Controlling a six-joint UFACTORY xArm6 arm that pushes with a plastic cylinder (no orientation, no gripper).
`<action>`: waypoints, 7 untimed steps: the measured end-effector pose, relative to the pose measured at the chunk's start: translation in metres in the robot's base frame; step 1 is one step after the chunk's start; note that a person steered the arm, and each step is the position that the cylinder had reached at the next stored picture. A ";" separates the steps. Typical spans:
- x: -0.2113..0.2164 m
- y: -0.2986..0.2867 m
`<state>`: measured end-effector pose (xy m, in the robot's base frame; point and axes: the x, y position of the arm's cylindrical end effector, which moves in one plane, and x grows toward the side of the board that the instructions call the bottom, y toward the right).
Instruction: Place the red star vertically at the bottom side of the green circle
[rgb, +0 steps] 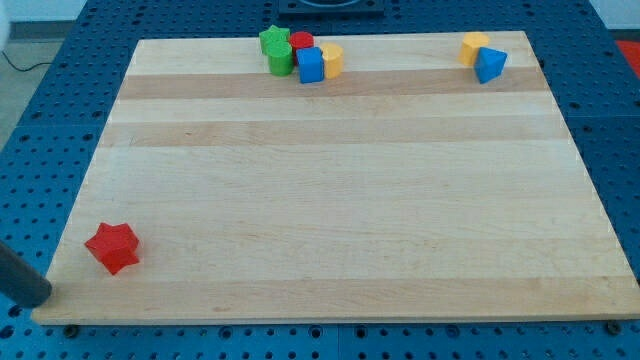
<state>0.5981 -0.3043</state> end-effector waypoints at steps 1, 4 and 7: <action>-0.018 0.039; -0.121 0.185; -0.032 0.070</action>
<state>0.5661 -0.2340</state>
